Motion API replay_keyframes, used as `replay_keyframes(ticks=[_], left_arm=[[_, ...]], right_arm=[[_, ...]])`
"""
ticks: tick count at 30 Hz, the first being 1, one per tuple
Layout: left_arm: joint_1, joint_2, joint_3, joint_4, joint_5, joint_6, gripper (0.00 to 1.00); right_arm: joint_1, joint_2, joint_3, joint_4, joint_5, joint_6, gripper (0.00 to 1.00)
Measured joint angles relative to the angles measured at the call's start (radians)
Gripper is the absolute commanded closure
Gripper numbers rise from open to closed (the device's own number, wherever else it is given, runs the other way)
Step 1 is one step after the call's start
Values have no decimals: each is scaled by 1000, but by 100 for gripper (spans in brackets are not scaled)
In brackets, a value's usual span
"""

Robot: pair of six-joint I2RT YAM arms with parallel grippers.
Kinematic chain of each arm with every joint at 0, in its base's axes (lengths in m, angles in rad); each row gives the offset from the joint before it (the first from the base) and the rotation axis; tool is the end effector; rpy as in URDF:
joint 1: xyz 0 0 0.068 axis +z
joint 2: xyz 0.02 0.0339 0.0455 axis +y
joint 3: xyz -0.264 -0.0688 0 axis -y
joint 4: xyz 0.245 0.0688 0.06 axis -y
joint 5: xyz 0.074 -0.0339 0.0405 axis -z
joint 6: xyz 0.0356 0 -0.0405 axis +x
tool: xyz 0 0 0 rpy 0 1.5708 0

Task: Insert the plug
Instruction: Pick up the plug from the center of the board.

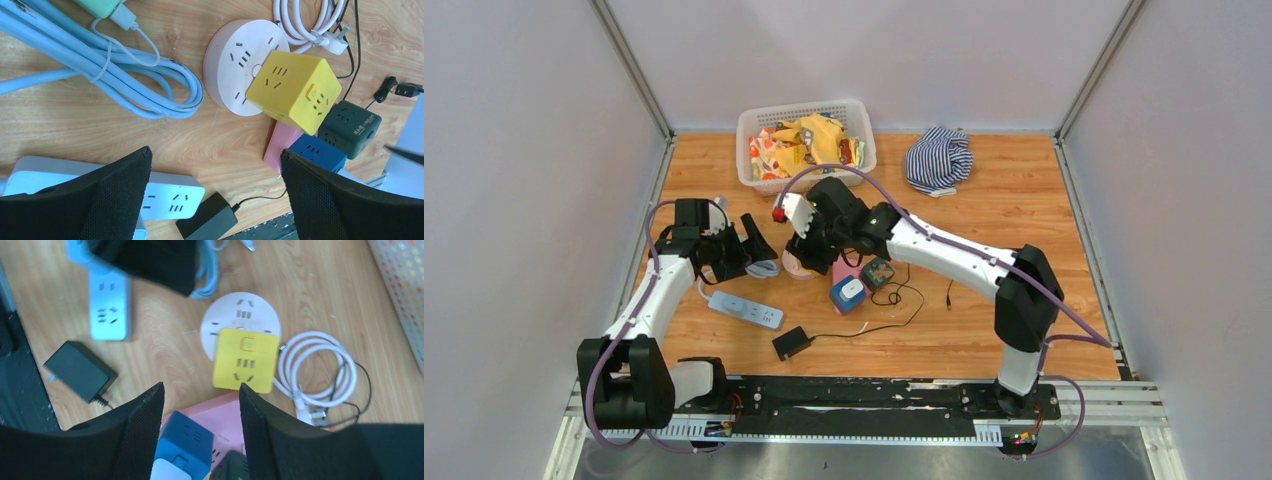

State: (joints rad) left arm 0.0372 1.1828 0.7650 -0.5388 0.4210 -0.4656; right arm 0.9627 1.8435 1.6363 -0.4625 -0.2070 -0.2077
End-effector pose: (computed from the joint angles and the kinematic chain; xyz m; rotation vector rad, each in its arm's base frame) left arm 0.2301 -0.0060 0.2263 -0.4656 2.5055 -0.7022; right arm 0.2388 0.3559 0.3085 -1.3662 1.8527 0.6319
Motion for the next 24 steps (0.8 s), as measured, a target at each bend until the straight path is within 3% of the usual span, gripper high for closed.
replay_keyframes(ticks=[10,16,24], left_arm=[[0,-5,0,-3,-4,-3,0],[0,-33,0,-9,-52,-5,0],[0,-32,10,-39,-172,-49,7]], right_arm=[[117,-77,-291,174,-236,-338,36],[199,-35,-297,214,-272,-439,36],[221,10,-291,248,-252,-467,37]])
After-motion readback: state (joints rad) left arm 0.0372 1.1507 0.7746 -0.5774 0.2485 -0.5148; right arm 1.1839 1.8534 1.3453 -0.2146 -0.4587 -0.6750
